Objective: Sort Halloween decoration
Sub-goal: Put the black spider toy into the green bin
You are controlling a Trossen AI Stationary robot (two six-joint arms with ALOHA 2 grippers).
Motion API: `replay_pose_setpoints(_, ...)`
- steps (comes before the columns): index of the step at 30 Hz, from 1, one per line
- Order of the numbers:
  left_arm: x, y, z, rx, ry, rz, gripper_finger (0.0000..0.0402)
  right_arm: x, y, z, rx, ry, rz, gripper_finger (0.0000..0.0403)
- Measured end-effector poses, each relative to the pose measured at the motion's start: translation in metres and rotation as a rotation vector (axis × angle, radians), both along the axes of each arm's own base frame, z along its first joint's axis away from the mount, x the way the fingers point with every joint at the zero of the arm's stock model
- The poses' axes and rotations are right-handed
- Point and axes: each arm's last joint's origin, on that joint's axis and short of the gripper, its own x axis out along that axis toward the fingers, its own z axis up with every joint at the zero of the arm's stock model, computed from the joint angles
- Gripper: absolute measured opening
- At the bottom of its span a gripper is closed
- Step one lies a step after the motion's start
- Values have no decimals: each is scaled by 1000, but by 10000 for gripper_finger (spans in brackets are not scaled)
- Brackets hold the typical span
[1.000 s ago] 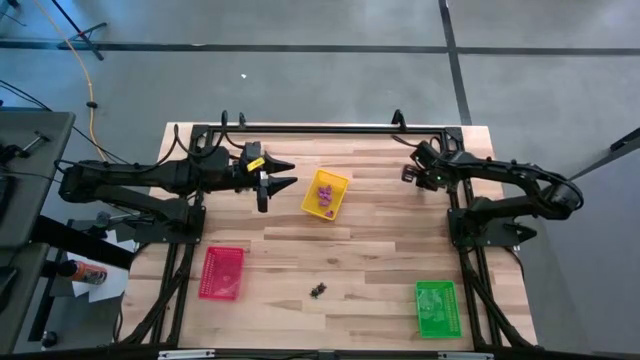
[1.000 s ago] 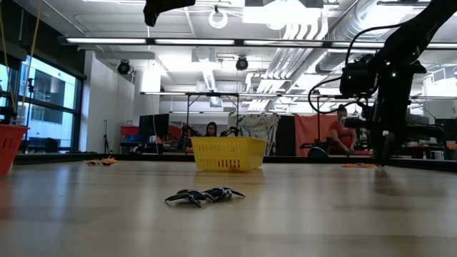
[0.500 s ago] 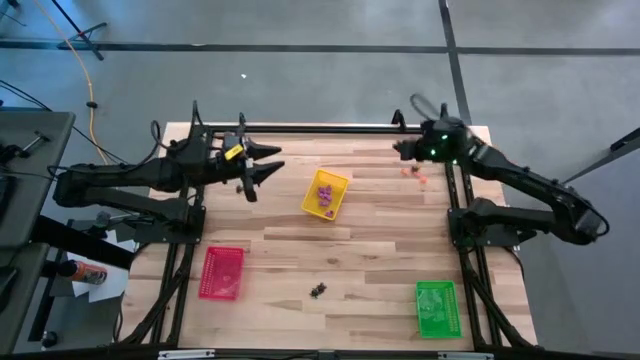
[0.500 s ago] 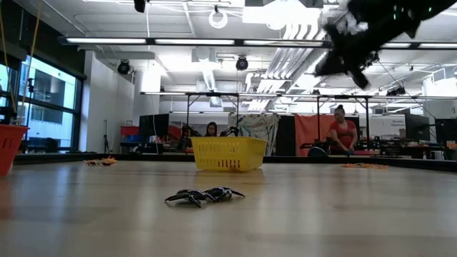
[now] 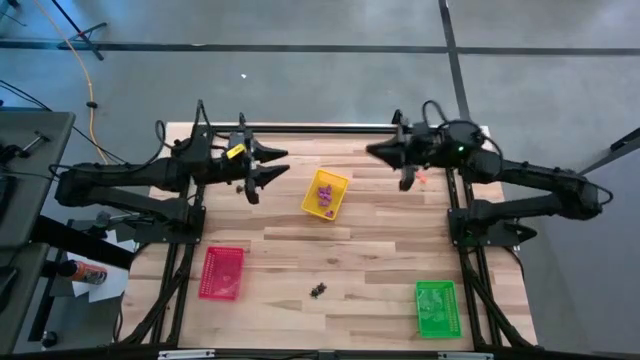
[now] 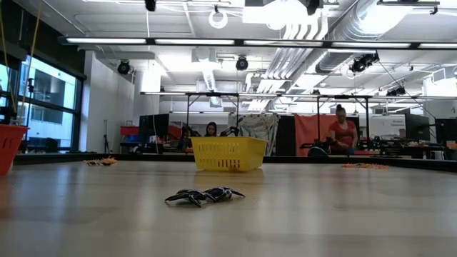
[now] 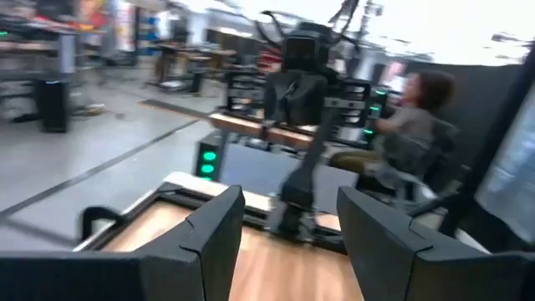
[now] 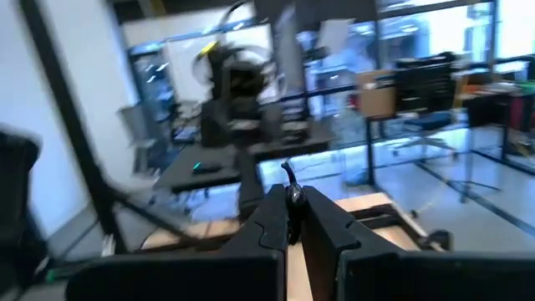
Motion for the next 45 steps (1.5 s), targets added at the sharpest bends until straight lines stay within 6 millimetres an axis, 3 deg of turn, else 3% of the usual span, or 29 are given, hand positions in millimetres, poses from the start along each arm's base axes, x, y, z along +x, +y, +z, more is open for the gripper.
replay_pose_setpoints(7, 22, -1, -14, 19, 41, -98, 182, 46, 30, -18, -100, 107, 78, 7)
replay_pose_setpoints(12, 29, -1, -19, 17, 64, -126, 182, 62, 36, -29, -95, 157, 105, 7)
replay_pose_setpoints(28, 29, -1, -20, 17, 64, -129, 182, 63, 36, -27, -83, 129, 104, 7)
replay_pose_setpoints(34, 29, -1, -20, 17, 64, -129, 182, 58, 39, -29, 216, 207, 194, 7)
replay_pose_setpoints(39, 29, -1, -20, 17, 66, -129, 182, 47, 72, -48, 563, 532, 406, 7)
replay_pose_setpoints(45, 29, -2, -20, 16, 72, -164, 182, 16, 143, -80, 784, 1030, 436, 7)
